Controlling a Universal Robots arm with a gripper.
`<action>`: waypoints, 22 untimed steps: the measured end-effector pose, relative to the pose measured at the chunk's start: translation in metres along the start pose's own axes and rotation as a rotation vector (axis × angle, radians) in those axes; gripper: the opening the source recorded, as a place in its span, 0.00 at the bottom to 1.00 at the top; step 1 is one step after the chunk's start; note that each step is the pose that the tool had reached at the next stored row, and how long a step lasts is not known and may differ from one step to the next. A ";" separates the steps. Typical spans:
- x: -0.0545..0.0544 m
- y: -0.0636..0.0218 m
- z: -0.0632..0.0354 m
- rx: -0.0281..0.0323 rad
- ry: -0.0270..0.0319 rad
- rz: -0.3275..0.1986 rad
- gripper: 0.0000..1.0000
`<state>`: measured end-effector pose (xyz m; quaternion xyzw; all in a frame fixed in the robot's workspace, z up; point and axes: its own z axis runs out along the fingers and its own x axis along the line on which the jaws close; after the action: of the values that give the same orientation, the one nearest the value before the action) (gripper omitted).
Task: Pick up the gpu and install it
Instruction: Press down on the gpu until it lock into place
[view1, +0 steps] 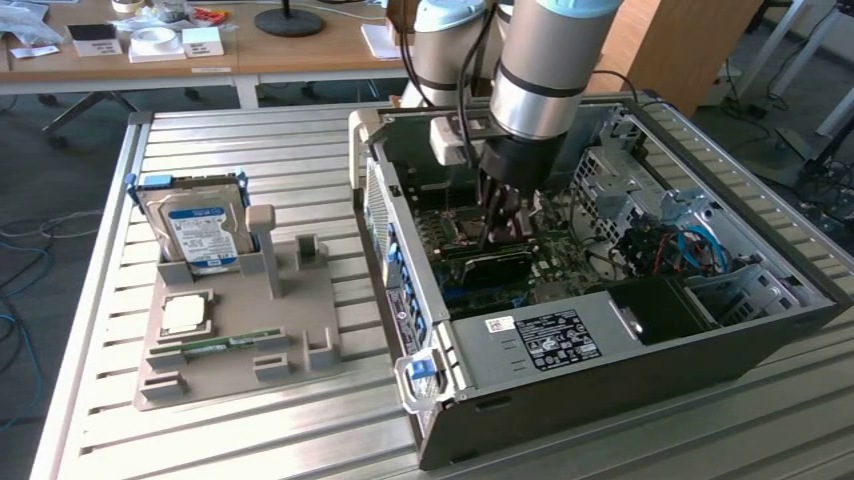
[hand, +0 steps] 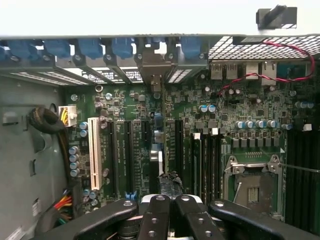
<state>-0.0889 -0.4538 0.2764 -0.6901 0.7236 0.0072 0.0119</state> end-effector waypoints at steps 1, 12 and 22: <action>0.000 0.0000 0.0013 0.0000 0.0001 0.000 0.11; -0.001 0.0003 0.0078 -0.0001 0.0001 0.000 0.11; -0.001 0.0004 0.0088 -0.0006 0.0002 -0.017 0.11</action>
<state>-0.0891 -0.4527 0.2676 -0.6961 0.7178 0.0072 0.0117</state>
